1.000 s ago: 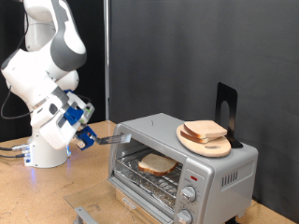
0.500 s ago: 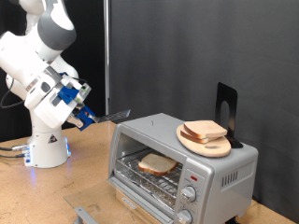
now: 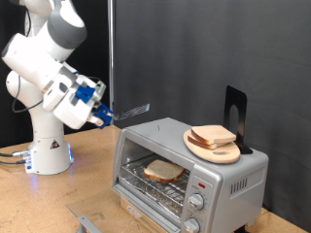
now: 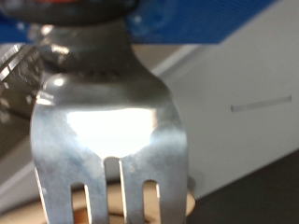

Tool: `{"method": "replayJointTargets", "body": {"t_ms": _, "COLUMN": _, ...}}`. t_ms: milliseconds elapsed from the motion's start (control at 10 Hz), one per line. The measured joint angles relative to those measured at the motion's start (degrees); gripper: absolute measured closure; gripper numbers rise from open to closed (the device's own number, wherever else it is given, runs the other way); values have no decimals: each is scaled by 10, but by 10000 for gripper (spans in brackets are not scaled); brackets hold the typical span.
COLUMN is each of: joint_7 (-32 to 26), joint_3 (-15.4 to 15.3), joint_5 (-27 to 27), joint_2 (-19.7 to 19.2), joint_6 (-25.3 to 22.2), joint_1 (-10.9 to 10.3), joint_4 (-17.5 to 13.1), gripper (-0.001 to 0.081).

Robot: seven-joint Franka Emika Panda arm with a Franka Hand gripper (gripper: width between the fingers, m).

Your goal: Make a piece of toast with the oven

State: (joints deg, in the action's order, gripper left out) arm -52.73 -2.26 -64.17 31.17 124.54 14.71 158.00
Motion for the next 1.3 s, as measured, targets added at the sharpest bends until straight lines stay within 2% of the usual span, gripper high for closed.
{"method": "replayJointTargets", "body": {"t_ms": 400, "joint_7": 55, "joint_3": -97, "joint_5": -59, "joint_2": 8, "joint_6": 76, "joint_1": -45, "joint_4": -2, "gripper": 413}}
{"method": "replayJointTargets", "body": {"t_ms": 800, "joint_7": 81, "joint_3": -174, "joint_5": -118, "joint_2": 6, "joint_6": 116, "joint_1": -82, "joint_4": -16, "gripper": 413}}
{"method": "replayJointTargets", "body": {"t_ms": 1000, "joint_7": 85, "joint_3": -212, "joint_5": -132, "joint_2": -1, "joint_6": 145, "joint_1": -89, "joint_4": -19, "gripper": 413}}
{"method": "replayJointTargets", "body": {"t_ms": 1300, "joint_7": 88, "joint_3": -258, "joint_5": -154, "joint_2": -38, "joint_6": 204, "joint_1": -90, "joint_4": -23, "gripper": 413}}
